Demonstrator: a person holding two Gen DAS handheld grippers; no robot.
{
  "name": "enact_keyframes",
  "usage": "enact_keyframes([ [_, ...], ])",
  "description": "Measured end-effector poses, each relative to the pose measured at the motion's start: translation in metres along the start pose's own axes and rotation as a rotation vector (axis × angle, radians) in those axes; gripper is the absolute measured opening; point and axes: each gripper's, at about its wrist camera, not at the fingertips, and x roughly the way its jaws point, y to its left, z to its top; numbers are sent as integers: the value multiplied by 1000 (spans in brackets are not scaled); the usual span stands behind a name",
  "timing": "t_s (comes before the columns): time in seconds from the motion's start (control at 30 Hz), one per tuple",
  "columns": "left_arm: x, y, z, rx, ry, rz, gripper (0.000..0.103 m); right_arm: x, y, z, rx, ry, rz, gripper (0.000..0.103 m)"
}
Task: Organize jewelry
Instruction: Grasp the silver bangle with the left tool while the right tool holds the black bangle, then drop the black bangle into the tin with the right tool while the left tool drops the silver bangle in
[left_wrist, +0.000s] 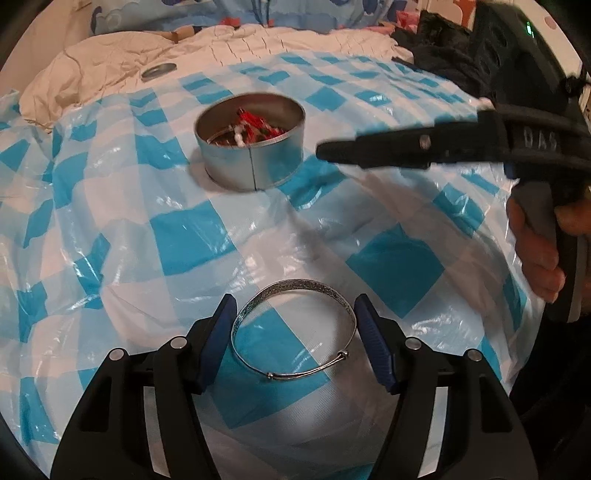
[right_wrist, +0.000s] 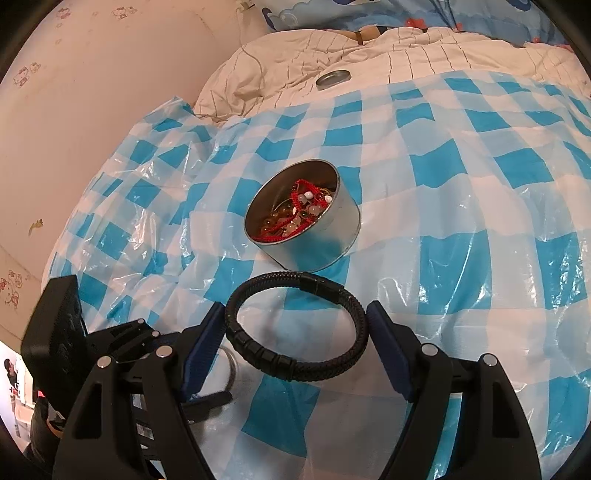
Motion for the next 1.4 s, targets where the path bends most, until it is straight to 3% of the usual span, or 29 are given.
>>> enact_keyframes([
  [0.57,-30,33,59,-180,-183,80,62,-23,10,4,-58,-119,-62,75],
  [0.8,-3,35,106,-221,-247,97,62,-26,6,8,-56,-137,-73,75],
  [1.0,37,49,128,-328,-228,46,64,-20,2,12,-55,-132,-84,75],
  [1.13,37,60,127,-422,-240,-18,72,-19,4,12,-76,-140,-109,75],
  [1.27,6,72,117,-470,-311,18,86,-14,15,21,-112,-161,-123,75],
  [1.4,-22,91,96,-549,-331,71,89,0,35,37,-177,-173,-126,75],
])
